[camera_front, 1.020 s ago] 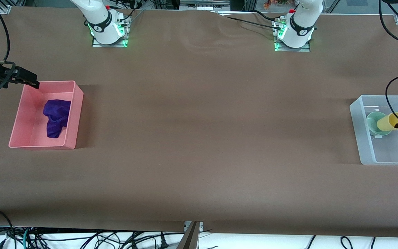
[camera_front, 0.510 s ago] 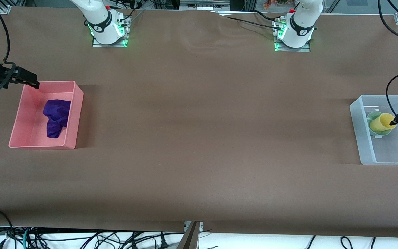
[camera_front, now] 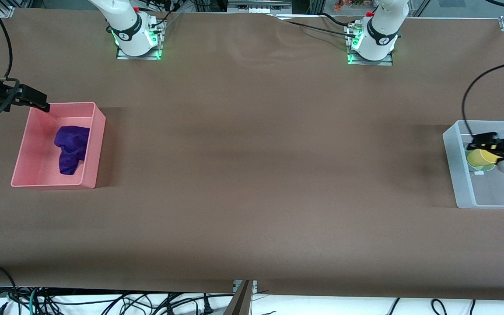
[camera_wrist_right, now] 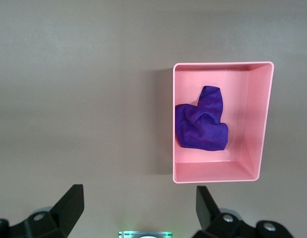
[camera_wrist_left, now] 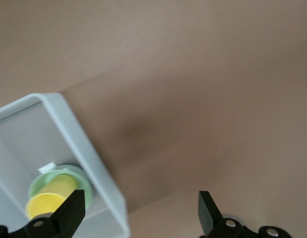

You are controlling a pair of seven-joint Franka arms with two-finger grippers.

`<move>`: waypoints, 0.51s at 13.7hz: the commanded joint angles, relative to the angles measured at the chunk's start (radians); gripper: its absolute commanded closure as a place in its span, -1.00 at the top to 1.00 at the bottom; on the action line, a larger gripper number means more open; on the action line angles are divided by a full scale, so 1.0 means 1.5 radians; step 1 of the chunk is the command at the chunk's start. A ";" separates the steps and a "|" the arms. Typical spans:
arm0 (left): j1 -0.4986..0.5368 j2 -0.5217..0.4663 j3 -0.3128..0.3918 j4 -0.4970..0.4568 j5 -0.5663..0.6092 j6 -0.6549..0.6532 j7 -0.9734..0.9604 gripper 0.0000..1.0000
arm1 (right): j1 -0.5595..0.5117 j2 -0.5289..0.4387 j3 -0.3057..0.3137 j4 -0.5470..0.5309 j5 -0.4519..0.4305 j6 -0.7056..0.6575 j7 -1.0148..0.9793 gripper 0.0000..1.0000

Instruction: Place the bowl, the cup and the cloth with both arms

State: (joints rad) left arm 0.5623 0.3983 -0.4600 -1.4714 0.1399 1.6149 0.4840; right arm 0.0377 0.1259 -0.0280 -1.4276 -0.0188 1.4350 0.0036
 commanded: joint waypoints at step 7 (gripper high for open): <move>-0.278 -0.140 0.177 -0.017 -0.095 -0.040 -0.270 1.00 | -0.005 -0.003 0.002 0.001 -0.004 0.000 0.007 1.00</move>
State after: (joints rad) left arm 0.2555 0.2591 -0.3462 -1.4672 0.0904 1.5491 0.1595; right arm 0.0369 0.1259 -0.0282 -1.4276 -0.0188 1.4351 0.0036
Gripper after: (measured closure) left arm 0.000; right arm 0.000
